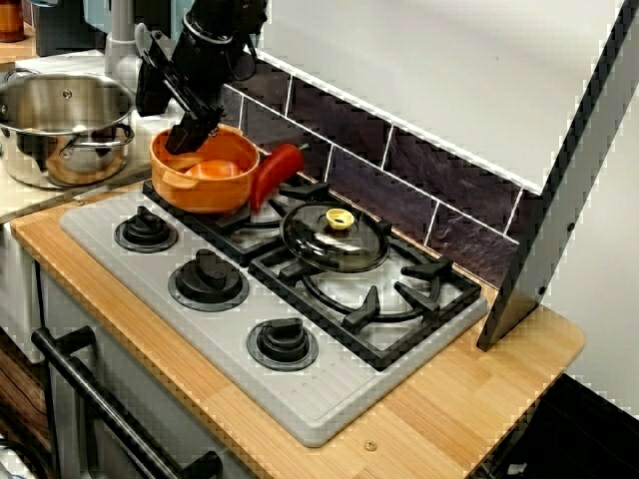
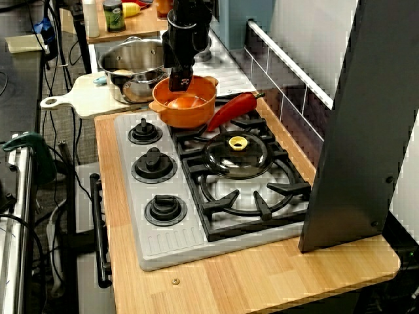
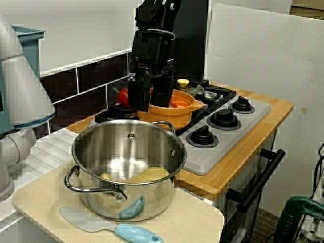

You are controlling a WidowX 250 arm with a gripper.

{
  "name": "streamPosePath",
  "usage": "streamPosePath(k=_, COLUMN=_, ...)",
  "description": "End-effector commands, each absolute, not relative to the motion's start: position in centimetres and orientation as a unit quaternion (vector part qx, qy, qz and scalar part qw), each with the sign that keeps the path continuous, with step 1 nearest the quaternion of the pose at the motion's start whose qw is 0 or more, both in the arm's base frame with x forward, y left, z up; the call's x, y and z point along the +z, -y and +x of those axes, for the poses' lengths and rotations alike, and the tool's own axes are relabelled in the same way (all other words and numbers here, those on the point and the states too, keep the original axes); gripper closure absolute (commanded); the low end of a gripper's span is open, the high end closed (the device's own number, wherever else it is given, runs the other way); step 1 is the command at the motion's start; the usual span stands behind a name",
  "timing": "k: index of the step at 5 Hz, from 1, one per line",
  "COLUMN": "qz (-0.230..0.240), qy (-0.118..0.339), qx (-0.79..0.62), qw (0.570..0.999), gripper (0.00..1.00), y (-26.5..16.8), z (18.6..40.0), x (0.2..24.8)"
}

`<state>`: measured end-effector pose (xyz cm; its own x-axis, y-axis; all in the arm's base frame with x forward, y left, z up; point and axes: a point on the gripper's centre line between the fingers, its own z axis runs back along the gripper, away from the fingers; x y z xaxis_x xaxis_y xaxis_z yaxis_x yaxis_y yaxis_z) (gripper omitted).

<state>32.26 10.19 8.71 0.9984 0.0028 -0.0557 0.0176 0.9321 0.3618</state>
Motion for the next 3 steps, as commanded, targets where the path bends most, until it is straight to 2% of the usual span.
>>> streamPosePath(k=1, qz=0.184, qy=-0.028, qx=-0.004, qw=0.982, gripper=0.0, y=-10.2, z=32.3, x=8.7)
streamPosePath(k=3, qz=0.169, qy=-0.046, qx=-0.011, qw=0.984, gripper=0.0, y=-9.8, z=32.5, x=9.8)
